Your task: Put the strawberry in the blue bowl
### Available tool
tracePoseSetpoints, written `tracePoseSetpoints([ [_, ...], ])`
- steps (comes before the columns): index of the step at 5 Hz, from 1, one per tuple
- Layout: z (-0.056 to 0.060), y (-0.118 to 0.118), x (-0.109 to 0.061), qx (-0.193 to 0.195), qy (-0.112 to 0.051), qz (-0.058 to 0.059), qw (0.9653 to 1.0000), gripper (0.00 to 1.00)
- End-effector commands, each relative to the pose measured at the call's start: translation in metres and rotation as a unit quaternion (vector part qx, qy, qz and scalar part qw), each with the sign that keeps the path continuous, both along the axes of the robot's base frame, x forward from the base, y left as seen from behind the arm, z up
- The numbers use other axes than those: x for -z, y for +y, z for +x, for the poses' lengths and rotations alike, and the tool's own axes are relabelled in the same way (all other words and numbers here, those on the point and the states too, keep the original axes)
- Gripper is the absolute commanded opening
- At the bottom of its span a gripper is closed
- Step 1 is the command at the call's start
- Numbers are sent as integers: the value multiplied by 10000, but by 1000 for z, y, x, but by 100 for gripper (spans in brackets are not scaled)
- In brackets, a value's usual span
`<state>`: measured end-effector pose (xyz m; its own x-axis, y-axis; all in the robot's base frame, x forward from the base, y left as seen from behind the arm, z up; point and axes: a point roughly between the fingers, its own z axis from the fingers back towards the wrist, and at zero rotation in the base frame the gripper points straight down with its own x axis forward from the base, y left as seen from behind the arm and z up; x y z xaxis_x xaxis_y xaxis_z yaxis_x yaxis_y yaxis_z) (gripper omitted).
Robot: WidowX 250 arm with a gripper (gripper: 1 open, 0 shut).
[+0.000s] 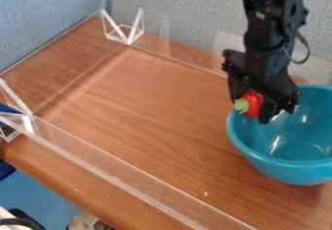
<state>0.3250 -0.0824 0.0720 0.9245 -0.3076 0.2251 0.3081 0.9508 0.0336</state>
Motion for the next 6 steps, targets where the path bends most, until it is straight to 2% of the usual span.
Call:
tracePoseSetpoints([
  [1,3,-9,0,133,-125,-64,9998,0],
  [2,-2,-17,11,270,-90,-66,9996,0],
  [3,-3,-20,3,320,-234,-46,9992,0],
  [6,-8,-23,6,368,-172,-45,9992,0],
])
